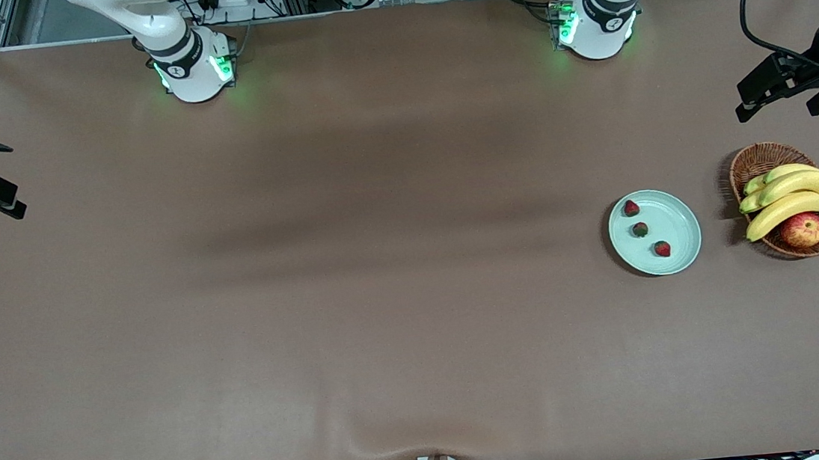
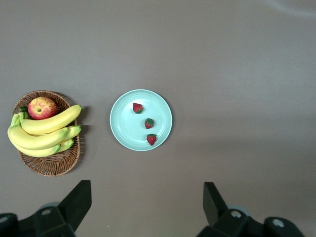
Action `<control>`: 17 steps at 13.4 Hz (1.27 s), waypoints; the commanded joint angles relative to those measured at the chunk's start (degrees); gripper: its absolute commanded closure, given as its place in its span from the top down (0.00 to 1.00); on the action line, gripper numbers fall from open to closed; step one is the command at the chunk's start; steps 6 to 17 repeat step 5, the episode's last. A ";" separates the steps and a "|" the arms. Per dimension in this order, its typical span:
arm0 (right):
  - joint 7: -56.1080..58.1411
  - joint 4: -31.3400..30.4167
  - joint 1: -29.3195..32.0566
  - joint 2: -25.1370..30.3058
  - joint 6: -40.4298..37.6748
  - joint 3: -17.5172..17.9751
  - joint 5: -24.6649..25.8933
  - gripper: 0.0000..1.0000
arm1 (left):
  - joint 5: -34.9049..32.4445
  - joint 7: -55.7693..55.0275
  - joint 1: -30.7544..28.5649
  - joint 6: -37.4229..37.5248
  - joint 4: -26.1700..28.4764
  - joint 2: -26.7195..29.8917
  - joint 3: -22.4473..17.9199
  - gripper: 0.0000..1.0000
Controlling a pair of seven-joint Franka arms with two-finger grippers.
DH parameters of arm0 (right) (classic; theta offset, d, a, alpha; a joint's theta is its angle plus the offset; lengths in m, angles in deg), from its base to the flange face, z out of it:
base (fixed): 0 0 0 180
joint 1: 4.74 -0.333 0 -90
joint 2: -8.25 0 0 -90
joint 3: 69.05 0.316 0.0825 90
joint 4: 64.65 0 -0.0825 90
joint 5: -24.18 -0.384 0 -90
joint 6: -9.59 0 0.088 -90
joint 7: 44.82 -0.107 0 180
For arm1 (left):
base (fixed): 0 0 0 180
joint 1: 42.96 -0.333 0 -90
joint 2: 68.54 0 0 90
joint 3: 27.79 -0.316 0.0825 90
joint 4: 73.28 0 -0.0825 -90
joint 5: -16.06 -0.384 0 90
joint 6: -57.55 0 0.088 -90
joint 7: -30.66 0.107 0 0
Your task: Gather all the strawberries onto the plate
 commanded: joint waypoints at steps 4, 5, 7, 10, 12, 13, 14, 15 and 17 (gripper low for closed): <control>0.51 0.30 0.35 -0.02 -0.15 0.21 0.57 1.00 | -0.02 0.29 0.74 -0.37 0.13 0.61 -1.04 1.00; 0.51 0.30 0.35 -0.02 -0.15 0.21 0.57 1.00 | -0.02 0.38 0.66 -0.37 0.13 0.79 -1.04 1.00; 0.51 0.30 0.35 -0.02 -0.15 0.21 0.57 1.00 | -0.02 0.38 0.66 -0.37 0.13 0.79 -1.04 1.00; 0.51 0.30 0.35 -0.02 -0.15 0.21 0.57 1.00 | -0.02 0.38 0.66 -0.37 0.13 0.79 -1.04 1.00; 0.51 0.30 0.35 -0.02 -0.15 0.21 0.57 1.00 | -0.02 0.38 0.66 -0.37 0.13 0.79 -1.04 1.00; 0.51 0.30 0.35 -0.02 -0.15 0.21 0.57 1.00 | -0.02 0.38 0.66 -0.37 0.13 0.79 -1.04 1.00; 0.51 0.30 0.35 -0.02 -0.15 0.21 0.57 1.00 | -0.02 0.38 0.66 -0.37 0.13 0.79 -1.04 1.00; 0.51 0.30 0.35 -0.02 -0.15 0.21 0.57 1.00 | -0.02 0.38 0.66 -0.37 0.13 0.79 -1.04 1.00; 0.51 0.30 0.35 -0.02 -0.15 0.21 0.57 1.00 | -0.02 0.38 0.66 -0.37 0.13 0.79 -1.04 1.00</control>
